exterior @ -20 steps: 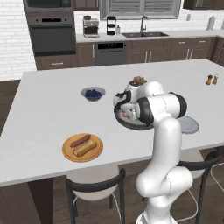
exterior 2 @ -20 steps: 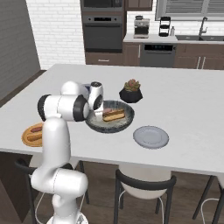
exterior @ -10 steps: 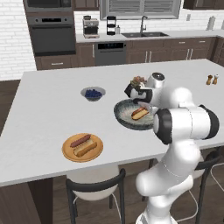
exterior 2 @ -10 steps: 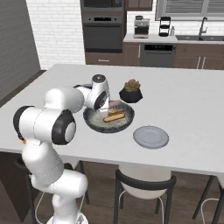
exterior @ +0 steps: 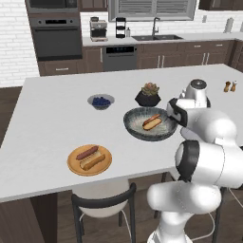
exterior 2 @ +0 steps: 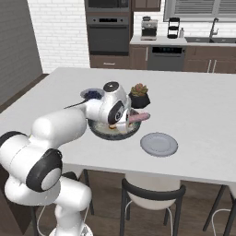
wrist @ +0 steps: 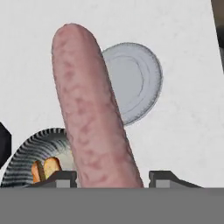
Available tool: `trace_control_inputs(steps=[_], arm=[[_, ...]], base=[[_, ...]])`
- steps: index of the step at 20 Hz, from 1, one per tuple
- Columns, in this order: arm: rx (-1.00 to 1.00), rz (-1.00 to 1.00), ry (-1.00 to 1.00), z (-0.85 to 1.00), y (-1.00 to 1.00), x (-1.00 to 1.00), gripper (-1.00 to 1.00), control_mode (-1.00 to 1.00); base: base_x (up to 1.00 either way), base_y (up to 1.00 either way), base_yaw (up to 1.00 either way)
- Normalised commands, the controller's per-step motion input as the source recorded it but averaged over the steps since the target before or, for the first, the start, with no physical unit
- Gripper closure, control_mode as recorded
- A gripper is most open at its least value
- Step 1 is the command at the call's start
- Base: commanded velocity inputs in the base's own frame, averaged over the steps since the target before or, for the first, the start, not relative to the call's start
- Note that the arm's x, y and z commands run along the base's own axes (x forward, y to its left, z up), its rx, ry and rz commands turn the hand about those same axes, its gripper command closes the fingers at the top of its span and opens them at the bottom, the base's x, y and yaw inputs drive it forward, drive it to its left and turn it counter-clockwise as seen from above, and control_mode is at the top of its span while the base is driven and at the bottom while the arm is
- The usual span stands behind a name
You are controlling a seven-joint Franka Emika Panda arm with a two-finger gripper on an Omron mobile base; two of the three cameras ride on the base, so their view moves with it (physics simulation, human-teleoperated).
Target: Place one bun and one sausage from the bowl on each plate.
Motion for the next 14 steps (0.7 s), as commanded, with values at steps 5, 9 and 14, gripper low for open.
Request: trace_control_inputs(steps=[5, 9, 14], arm=[[0.01, -0.15, 0.33, 0.01, -0.91, -0.10, 1.00, -1.00], [0.02, -0.01, 0.03, -0.44, -0.47, 0.00, 1.00, -1.00], [0.02, 0.01, 0.00, -0.76, -0.47, 0.00, 1.00, -1.00]], base=[[0.00, 0.00, 0.00], [0.00, 0.00, 0.00], [0.00, 0.00, 0.00]])
